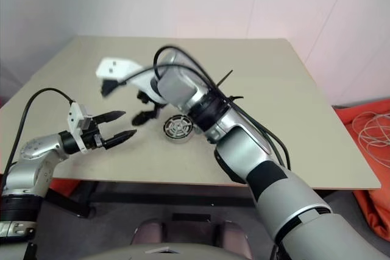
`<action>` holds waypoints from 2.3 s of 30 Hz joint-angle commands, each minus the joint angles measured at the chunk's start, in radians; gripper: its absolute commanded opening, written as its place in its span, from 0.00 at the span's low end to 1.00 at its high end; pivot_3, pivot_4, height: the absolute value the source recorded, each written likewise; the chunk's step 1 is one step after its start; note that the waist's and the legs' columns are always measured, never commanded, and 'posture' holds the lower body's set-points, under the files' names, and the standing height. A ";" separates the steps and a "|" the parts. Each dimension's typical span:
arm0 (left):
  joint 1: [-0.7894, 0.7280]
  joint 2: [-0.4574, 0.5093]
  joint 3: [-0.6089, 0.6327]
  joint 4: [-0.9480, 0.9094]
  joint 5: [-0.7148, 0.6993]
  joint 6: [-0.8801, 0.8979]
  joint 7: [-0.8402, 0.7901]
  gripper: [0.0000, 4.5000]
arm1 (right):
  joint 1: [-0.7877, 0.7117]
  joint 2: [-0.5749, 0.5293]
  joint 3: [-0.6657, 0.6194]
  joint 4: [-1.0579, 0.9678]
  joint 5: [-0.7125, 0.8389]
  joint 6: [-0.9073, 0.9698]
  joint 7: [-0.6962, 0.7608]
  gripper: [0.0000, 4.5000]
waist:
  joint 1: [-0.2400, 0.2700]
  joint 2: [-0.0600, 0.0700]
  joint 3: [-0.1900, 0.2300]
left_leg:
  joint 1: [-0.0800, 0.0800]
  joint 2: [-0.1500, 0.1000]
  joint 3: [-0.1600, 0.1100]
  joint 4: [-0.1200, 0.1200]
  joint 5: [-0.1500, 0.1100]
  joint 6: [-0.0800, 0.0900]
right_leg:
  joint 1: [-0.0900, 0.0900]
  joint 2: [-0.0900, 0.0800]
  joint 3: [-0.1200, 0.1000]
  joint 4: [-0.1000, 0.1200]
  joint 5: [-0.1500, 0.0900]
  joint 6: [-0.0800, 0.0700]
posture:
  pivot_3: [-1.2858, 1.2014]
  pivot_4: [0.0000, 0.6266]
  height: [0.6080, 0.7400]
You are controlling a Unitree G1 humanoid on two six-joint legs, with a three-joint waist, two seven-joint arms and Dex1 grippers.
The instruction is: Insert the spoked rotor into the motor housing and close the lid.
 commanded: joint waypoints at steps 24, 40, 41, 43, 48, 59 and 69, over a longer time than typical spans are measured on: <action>-0.083 0.005 0.008 0.076 0.023 -0.072 -0.011 1.00 | 0.765 -0.652 -0.391 -0.500 0.326 -0.089 -0.405 0.85 | 0.023 0.002 0.001 | 0.000 -0.007 0.002 -0.002 0.003 -0.005 | 0.001 -0.001 0.000 -0.001 0.001 -0.001 | 0.52 0.00 1.00; -0.045 0.008 0.005 0.027 0.006 -0.025 -0.026 1.00 | 0.849 -0.502 -0.256 -0.637 0.473 -0.171 -0.389 0.00 | 0.021 0.001 0.001 | 0.005 -0.007 0.001 0.000 0.002 -0.001 | 0.005 -0.001 0.000 -0.001 -0.001 0.002 | 0.52 0.00 1.00; -0.041 0.009 0.006 0.023 0.005 -0.020 -0.027 1.00 | 0.835 -0.490 -0.246 -0.626 0.470 -0.181 -0.394 0.00 | 0.021 0.001 0.001 | 0.005 -0.007 0.001 0.000 0.002 -0.001 | 0.005 -0.001 0.000 0.000 -0.001 0.002 | 0.52 0.00 1.00; -0.030 0.009 0.009 0.014 0.004 -0.013 -0.026 1.00 | 0.804 -0.464 -0.226 -0.603 0.471 -0.195 -0.399 0.00 | 0.021 0.001 0.001 | 0.005 -0.007 0.001 0.000 0.002 -0.001 | 0.005 -0.001 0.000 0.000 -0.001 0.002 | 0.52 0.00 1.00; -0.001 0.018 0.018 -0.012 -0.006 0.001 -0.031 1.00 | 0.751 -0.393 -0.187 -0.571 0.483 -0.203 -0.418 0.00 | 0.022 0.001 0.001 | 0.004 -0.007 0.001 -0.001 0.001 -0.001 | 0.004 -0.001 0.000 -0.001 0.000 0.002 | 0.52 0.00 1.00; 0.030 0.010 0.013 -0.052 -0.018 0.027 -0.020 1.00 | 0.691 -0.255 -0.057 -0.284 0.400 -0.368 -0.443 0.00 | 0.016 0.001 0.001 | 0.004 -0.007 0.001 -0.001 0.001 -0.001 | 0.004 -0.001 0.000 -0.001 -0.001 0.002 | 0.52 0.00 1.00; 0.069 0.006 0.016 -0.085 -0.029 0.041 -0.025 1.00 | 0.660 -0.200 -0.100 -0.141 0.399 -0.560 -0.455 0.00 | 0.016 0.000 0.000 | 0.004 -0.007 0.001 -0.001 0.001 -0.001 | 0.005 -0.002 0.000 0.000 0.000 0.001 | 0.52 0.00 1.00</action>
